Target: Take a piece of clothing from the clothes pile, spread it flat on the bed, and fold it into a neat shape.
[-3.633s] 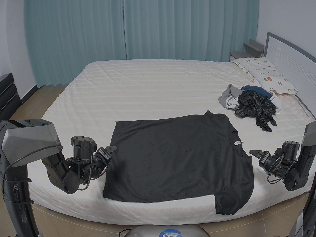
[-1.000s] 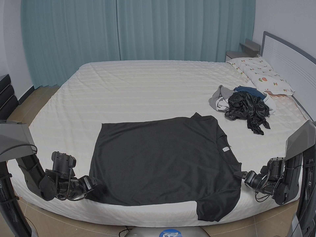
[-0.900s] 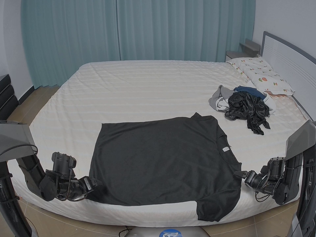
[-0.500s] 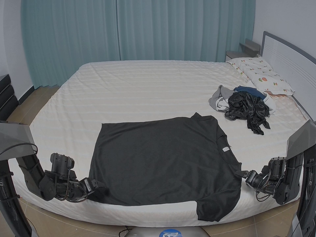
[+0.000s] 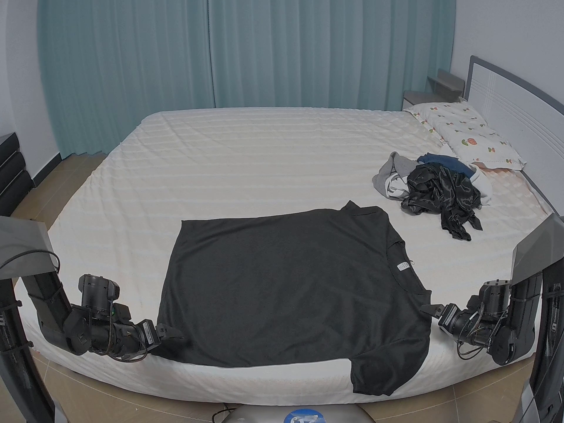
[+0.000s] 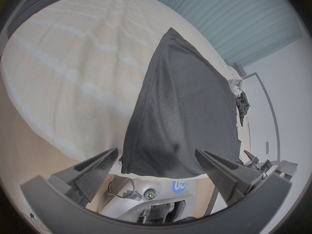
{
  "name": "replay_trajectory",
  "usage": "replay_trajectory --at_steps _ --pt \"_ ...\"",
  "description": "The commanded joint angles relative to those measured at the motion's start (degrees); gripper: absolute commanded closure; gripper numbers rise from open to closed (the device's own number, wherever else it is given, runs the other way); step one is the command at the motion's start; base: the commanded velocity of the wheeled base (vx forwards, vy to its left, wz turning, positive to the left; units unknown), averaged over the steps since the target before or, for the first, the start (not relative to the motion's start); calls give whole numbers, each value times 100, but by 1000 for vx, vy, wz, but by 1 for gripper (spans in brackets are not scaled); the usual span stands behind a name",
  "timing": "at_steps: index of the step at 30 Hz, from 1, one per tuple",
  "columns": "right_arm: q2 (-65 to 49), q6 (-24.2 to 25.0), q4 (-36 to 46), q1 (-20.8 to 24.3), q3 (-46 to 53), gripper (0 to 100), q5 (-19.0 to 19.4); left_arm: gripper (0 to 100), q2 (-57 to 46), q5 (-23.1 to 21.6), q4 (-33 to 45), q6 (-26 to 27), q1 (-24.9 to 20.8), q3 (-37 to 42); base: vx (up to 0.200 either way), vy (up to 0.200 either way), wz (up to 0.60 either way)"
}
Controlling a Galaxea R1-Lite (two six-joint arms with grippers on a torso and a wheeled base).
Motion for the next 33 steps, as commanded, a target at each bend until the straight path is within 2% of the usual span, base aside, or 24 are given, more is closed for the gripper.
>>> replay_trajectory --at_steps 1,5,6,17,33 --pt "-2 1 -63 0 -2 0 4 0 40 6 0 10 -30 -5 0 0 0" --pt "-2 1 -63 9 -2 0 4 0 163 41 0 247 -48 -31 0 0 0" --pt "-2 1 -63 9 -2 0 4 100 163 33 0 318 -48 -31 0 0 0" --pt "-11 1 -63 0 51 0 4 100 -127 498 70 309 40 233 0 0 0" --pt "-169 -140 -63 0 411 0 153 100 -127 481 70 388 75 321 0 0 0"
